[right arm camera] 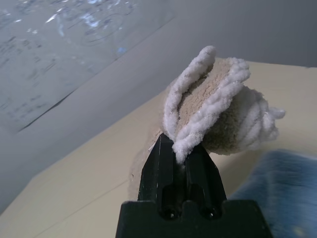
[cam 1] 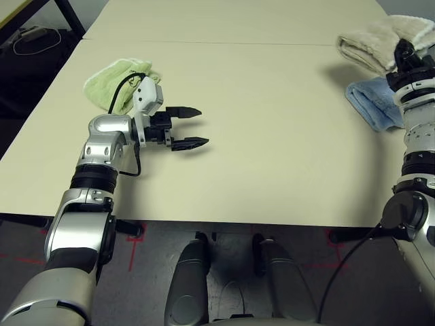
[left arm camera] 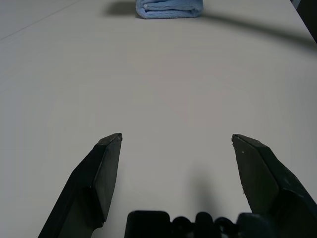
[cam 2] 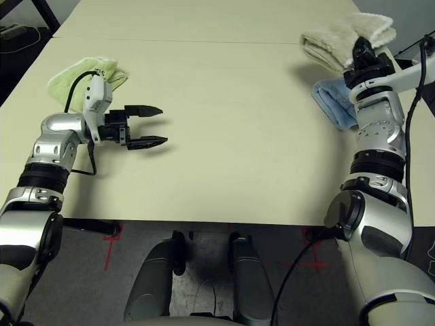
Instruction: Fold the towel and set it aside.
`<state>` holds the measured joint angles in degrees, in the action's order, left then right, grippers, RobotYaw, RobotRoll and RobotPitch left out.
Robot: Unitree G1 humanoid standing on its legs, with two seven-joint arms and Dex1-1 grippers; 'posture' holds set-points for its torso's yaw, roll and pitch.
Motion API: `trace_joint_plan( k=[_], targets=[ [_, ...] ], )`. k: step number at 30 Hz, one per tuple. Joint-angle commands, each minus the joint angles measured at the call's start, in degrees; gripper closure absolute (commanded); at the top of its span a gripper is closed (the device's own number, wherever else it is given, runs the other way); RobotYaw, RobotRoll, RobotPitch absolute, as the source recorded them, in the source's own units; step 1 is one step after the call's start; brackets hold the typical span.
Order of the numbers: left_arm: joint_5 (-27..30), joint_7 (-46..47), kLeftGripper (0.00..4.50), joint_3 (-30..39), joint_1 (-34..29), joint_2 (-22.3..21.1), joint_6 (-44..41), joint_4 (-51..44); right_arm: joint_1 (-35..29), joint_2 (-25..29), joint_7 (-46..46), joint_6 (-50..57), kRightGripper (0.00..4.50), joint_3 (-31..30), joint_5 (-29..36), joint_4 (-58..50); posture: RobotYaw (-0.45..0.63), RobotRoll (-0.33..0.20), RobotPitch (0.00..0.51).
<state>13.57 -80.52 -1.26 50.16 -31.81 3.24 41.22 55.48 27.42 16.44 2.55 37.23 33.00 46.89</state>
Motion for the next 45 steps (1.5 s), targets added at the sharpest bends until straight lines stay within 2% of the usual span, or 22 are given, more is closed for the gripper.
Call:
trace_joint_plan(
  k=[1,10,19,28,34,39,45],
  targets=[
    [-0.5,-0.5,0.0,-0.5,0.1,0.2,0.1,0.0,0.5,1.3,-2.7,-2.5,4.47,1.1,-0.1,2.6,-0.06,0.0,0.224],
    [-0.4,-0.4,0.0,-0.4,0.0,0.2,-0.2,-0.3,1.0,3.8,-4.6,-1.8,4.47,-1.8,-2.6,8.3,-0.06,0.0,0.226],
    [-0.6,-0.3,0.0,-0.5,0.1,0.2,-0.2,-0.4,1.2,4.5,-1.0,2.5,4.47,-3.3,-2.1,8.3,-0.05,0.0,0.225],
    [-0.6,-0.2,0.0,-0.6,-0.1,0.4,0.2,-0.2,0.2,7.7,3.8,6.8,4.47,-1.2,0.4,7.6,-0.06,0.0,0.217],
    [-0.6,-0.1,0.0,-0.5,-0.4,0.6,0.3,-0.4,-3.0,9.9,4.3,9.9,4.47,-1.7,0.2,6.2,-0.07,0.0,0.214],
    [-0.7,-0.2,0.0,-0.8,-0.2,0.9,0.3,-0.3,-7.1,10.6,3.7,17.4,4.47,-4.5,-1.6,5.6,-0.07,0.0,0.213],
    [-0.8,-0.3,0.0,-0.9,0.0,1.1,-0.3,-0.7,-8.4,10.6,0.9,18.8,4.47,-6.5,-3.9,4.8,-0.07,0.0,0.212]
  ],
)
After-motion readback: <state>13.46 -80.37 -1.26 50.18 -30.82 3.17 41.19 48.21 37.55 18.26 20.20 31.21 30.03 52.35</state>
